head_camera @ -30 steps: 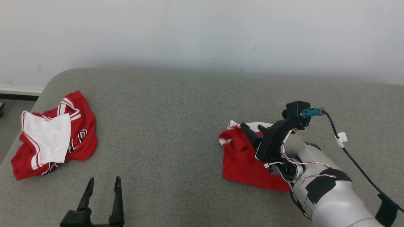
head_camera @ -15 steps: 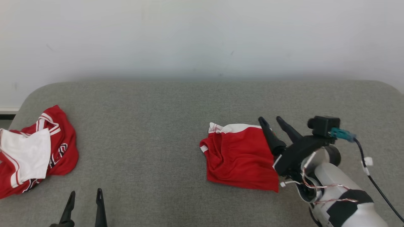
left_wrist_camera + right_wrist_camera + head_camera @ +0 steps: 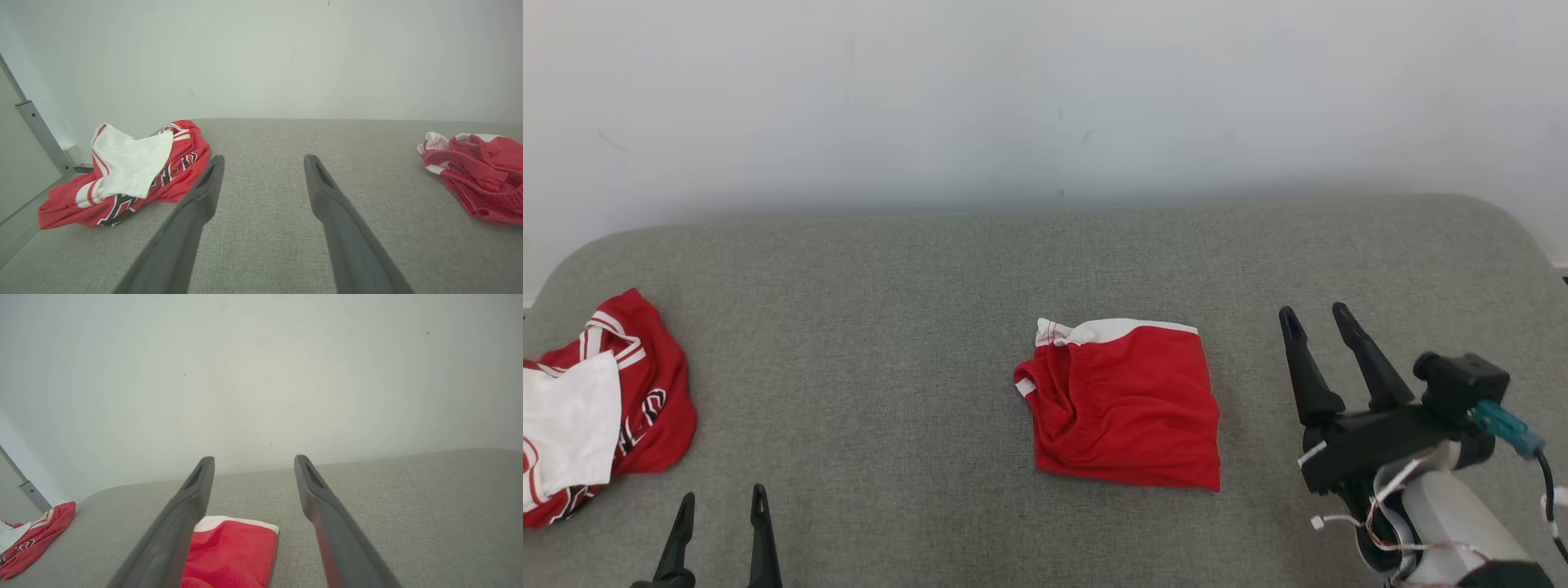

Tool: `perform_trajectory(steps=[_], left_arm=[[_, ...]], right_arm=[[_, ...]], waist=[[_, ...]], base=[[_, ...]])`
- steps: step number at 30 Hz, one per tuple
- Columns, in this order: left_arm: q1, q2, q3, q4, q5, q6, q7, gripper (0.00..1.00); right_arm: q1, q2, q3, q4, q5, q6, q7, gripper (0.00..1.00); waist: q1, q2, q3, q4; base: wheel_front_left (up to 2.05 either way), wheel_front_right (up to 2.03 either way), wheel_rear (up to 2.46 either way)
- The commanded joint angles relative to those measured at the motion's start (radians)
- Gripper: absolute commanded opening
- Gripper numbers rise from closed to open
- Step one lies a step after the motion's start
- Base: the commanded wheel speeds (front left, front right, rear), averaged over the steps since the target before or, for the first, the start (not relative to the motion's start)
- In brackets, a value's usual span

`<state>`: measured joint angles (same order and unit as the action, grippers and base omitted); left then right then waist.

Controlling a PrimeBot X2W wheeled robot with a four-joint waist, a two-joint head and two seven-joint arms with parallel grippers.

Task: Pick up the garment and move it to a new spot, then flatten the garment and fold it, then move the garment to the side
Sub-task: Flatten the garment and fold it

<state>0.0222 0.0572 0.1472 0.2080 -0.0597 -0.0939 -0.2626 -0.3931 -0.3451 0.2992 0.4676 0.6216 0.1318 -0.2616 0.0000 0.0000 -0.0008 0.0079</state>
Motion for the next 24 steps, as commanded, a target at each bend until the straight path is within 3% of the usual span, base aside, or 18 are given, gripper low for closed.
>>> perform_trajectory(steps=[1, 7, 11, 24], left_arm=[[0.012, 0.002, 0.004, -0.004, 0.005, 0.001, -0.003, 1.00], [0.010, 0.001, 0.005, -0.007, 0.010, -0.004, -0.003, 1.00], [0.015, 0.001, 0.001, -0.010, 0.016, -0.009, -0.003, 1.00], [0.038, -0.001, -0.007, -0.020, 0.017, -0.014, -0.003, 1.00]], right_arm=[[0.024, 0.009, -0.010, -0.010, -0.015, -0.003, -0.004, 1.00], [0.166, 0.057, -0.142, -0.156, -0.186, -0.003, -0.004, 1.00], [0.251, 0.123, -0.226, -0.218, -0.228, -0.003, -0.005, 1.00], [0.428, 0.231, -0.302, -0.302, -0.426, -0.003, -0.005, 1.00]], waist=[[0.0000, 0.0000, 0.001, -0.002], [0.0000, 0.0000, -0.005, 0.002], [0.0000, 0.0000, -0.010, 0.008], [0.0000, 0.0000, -0.037, 0.022]], base=[[0.00, 0.00, 0.00], [0.00, 0.00, 0.00], [0.00, 0.00, 0.00], [0.00, 0.00, 0.00]])
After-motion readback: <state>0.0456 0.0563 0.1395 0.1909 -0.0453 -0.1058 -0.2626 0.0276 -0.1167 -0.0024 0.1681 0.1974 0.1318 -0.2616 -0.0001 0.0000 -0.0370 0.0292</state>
